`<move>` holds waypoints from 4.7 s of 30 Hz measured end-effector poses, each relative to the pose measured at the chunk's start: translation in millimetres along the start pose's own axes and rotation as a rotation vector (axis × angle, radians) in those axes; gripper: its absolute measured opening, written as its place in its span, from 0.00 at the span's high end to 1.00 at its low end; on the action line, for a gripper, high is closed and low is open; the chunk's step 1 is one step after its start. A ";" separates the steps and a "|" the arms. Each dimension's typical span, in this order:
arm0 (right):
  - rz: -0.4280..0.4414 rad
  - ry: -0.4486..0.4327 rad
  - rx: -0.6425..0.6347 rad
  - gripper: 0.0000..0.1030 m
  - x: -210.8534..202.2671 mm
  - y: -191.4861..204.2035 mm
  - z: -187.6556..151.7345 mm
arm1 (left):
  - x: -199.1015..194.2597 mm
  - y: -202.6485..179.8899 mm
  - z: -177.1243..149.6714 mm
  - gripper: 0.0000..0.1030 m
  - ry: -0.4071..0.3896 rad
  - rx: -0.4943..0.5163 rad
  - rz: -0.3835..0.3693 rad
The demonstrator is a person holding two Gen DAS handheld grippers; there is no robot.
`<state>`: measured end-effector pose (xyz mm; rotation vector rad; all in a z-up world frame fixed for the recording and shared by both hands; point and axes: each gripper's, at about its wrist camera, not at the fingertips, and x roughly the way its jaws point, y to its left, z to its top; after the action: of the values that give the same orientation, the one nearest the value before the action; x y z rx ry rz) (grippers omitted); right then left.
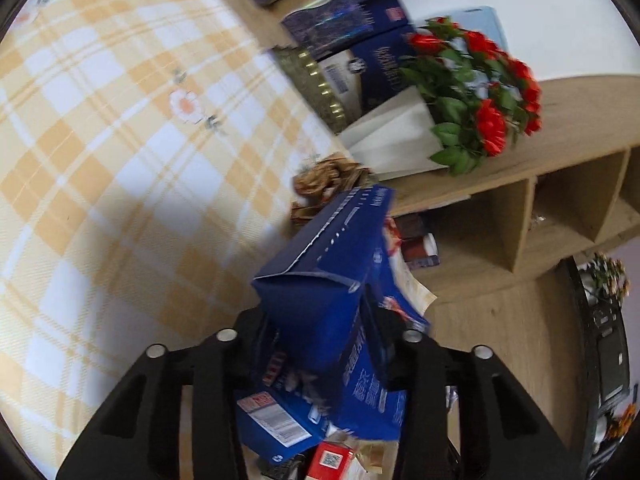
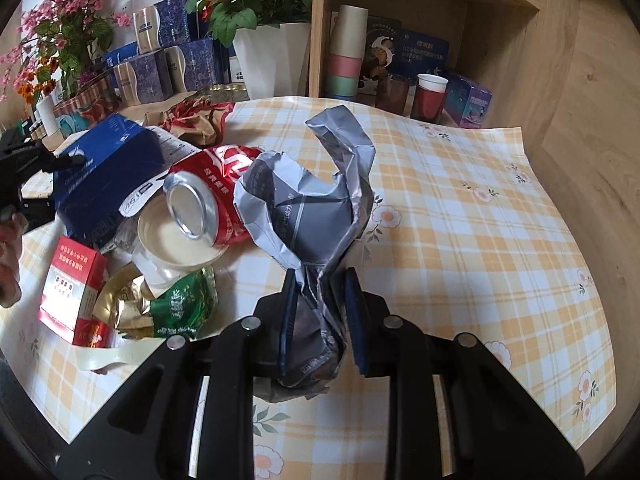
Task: Collect trash
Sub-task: 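Grasp the blue coffee bag with the left gripper while the right holds the foil, then carry the foil wrapper and blue bag down over the brown bin, then open the right gripper to drop the foil wrapper into the bin, then open the left gripper to drop the blue coffee bag into the bin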
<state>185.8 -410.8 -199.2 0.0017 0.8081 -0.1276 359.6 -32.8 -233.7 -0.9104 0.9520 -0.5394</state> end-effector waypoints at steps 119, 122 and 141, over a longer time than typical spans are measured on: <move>0.220 0.351 0.383 0.08 -83.6 109.5 -232.0 | -145.2 25.3 -321.8 0.70 0.402 0.672 0.353; 0.220 0.352 0.383 0.08 -83.6 108.9 -231.7 | -149.8 24.7 -321.1 0.70 0.390 0.665 0.346; 0.218 0.353 0.396 0.08 -83.9 106.5 -231.7 | -159.8 30.5 -305.1 0.49 0.314 0.589 0.346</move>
<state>-26.4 -284.0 -303.9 0.4964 1.1176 -0.0802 15.8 -25.6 -269.2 -0.1266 1.1193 -0.6260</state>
